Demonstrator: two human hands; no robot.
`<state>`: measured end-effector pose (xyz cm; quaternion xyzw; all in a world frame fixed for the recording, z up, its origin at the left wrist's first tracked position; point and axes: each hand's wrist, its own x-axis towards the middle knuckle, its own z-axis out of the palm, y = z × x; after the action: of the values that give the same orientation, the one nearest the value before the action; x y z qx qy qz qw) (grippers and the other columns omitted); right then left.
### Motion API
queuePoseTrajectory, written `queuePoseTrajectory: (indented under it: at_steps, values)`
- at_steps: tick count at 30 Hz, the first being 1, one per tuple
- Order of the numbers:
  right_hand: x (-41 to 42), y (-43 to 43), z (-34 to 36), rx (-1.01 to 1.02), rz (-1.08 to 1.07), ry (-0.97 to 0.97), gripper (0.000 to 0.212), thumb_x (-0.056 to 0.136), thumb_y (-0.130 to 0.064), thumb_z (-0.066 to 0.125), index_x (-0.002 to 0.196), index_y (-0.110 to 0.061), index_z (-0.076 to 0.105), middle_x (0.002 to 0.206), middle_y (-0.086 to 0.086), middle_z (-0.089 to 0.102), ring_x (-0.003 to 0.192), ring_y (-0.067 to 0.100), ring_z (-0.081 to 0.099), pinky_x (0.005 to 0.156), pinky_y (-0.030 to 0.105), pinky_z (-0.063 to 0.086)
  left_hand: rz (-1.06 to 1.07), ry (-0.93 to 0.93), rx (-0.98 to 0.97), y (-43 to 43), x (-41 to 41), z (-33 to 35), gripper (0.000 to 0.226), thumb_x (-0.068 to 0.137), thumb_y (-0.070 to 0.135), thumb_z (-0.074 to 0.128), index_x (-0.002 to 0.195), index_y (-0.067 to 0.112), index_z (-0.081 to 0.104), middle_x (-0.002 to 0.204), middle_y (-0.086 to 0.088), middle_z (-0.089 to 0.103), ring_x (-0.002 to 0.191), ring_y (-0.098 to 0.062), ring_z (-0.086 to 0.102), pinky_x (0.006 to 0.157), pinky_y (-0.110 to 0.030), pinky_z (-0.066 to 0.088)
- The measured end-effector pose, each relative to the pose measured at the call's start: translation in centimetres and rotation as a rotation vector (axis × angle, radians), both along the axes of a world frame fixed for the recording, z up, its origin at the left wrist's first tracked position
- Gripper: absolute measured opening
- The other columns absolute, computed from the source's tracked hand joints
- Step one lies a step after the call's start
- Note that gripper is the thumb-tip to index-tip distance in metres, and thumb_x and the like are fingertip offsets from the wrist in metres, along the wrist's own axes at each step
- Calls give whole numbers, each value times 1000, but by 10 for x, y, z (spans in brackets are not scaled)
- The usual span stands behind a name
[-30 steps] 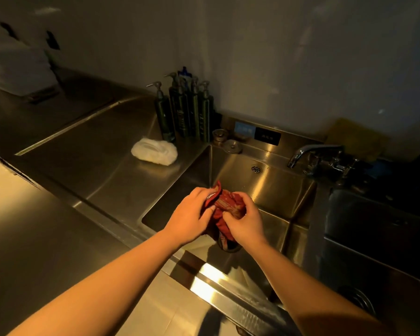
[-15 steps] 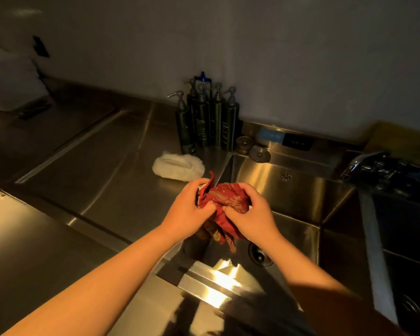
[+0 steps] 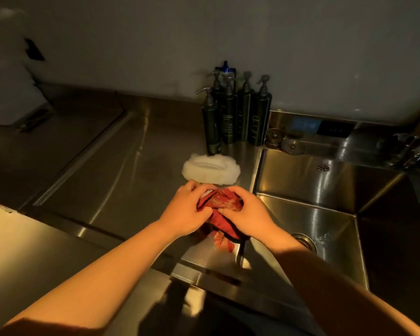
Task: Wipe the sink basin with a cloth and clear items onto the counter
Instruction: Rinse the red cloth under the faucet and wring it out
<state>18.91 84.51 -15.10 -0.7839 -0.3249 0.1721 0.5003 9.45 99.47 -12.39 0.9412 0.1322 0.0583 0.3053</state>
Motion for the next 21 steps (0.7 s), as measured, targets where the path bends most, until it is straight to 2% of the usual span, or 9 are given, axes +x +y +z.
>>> queuePoseTrajectory:
  at_steps: [4, 7, 9, 10, 12, 14, 17, 19, 21]
  values:
    - [4, 7, -24, -194, 37, -93, 57, 75, -22, 74, 128, -22, 53, 120, 5, 56, 112, 21, 53, 96, 20, 36, -97, 200, 147, 11, -4, -33, 58, 85, 34, 57, 140, 26, 39, 125, -11, 43, 117, -33, 44, 104, -35, 34]
    - [8, 6, -40, -398, -7, -122, 71, 74, -45, 70, 137, -30, 41, 135, 3, 41, 123, 26, 41, 106, 34, 32, -134, 340, 298, 13, 0, -48, 68, 86, 52, 52, 145, 32, 25, 150, -8, 22, 139, -33, 19, 110, -49, 29]
    - [9, 5, -46, -522, -44, 13, 82, 70, -55, 71, 140, -31, 36, 140, 4, 34, 126, 28, 39, 106, 34, 34, -141, 390, 282, 13, 3, -54, 75, 82, 54, 54, 146, 35, 20, 156, -6, 13, 143, -32, 8, 111, -54, 25]
    - [9, 6, -49, -512, -49, 110, 84, 68, -54, 74, 139, -28, 38, 138, 6, 36, 123, 27, 44, 104, 31, 37, -141, 398, 234, 13, 4, -56, 77, 81, 52, 56, 146, 36, 18, 156, -8, 13, 143, -34, 9, 111, -53, 24]
    - [8, 10, -49, -446, -10, 194, 72, 64, -48, 79, 126, -22, 53, 124, 8, 53, 108, 20, 55, 92, 25, 43, -141, 380, 129, 14, 5, -59, 76, 80, 44, 59, 146, 37, 21, 152, -13, 24, 140, -34, 21, 112, -44, 25]
    - [5, 18, -46, -483, 39, 123, 50, 67, -43, 75, 109, -19, 62, 108, 6, 64, 98, 19, 59, 84, 25, 45, -174, 349, 136, 15, 5, -61, 71, 81, 36, 59, 144, 35, 27, 139, -10, 42, 129, -31, 38, 107, -38, 31]
    - [-1, 27, -41, -439, 7, 97, 34, 71, -37, 75, 98, -20, 64, 97, 3, 66, 91, 19, 61, 77, 24, 45, -179, 255, 129, 17, 3, -59, 65, 81, 23, 58, 142, 30, 35, 124, -6, 50, 117, -27, 44, 103, -34, 32]
    - [-5, 30, -38, -341, -8, 53, 31, 70, -38, 76, 93, -23, 64, 91, -1, 63, 88, 16, 59, 73, 21, 40, -165, 123, 95, 20, -1, -55, 64, 78, 15, 60, 138, 23, 42, 116, -7, 54, 110, -23, 45, 96, -23, 28]
    - [-9, 32, -38, -234, 11, -21, 34, 70, -40, 78, 97, -24, 66, 95, -3, 60, 92, 12, 55, 78, 21, 39, -155, 6, 136, 26, -9, -51, 62, 74, 13, 61, 134, 21, 49, 111, -7, 56, 101, -18, 42, 87, -17, 25]
